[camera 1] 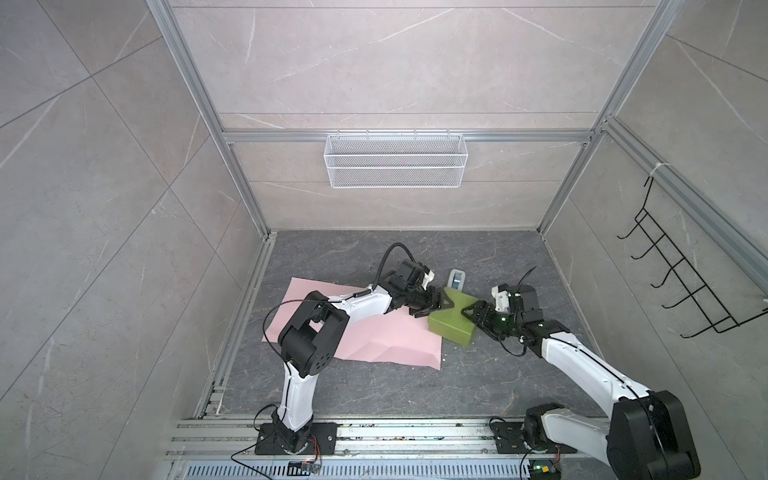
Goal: Wrap the gift box in paper
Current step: 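Lift the green block with both grippers and set it on the pink paper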
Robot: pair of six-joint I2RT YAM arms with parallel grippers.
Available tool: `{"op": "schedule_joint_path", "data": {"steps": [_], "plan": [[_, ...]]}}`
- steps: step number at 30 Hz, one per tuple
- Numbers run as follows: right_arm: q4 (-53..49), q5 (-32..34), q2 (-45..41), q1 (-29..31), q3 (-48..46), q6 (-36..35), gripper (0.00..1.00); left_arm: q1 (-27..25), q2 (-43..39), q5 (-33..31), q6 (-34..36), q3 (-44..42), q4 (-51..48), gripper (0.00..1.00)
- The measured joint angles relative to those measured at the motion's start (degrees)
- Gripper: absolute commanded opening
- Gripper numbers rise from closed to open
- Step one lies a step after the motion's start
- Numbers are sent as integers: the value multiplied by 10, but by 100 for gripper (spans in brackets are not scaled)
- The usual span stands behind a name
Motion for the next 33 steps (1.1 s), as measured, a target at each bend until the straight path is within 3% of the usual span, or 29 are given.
{"op": "schedule_joint_path", "data": {"steps": [5, 11, 15, 20, 25, 30, 33], "plan": [[21, 15, 71, 99, 55, 29, 74, 59, -80, -13, 21, -63, -3, 75], [49, 29, 214, 222, 141, 57, 75, 134, -188, -14, 50, -173, 2, 76], [76, 31, 300, 272, 215, 70, 75, 205, -257, -29, 73, -246, -19, 76], [94, 32, 391, 301, 300, 80, 77, 257, -311, -79, 90, -306, -49, 76], [110, 38, 442, 303, 349, 84, 83, 287, -343, -91, 89, -354, -76, 80], [118, 40, 433, 309, 340, 65, 86, 306, -348, -92, 82, -362, -78, 85], [101, 49, 376, 305, 283, 43, 86, 309, -360, -102, 74, -364, -72, 87]]}}
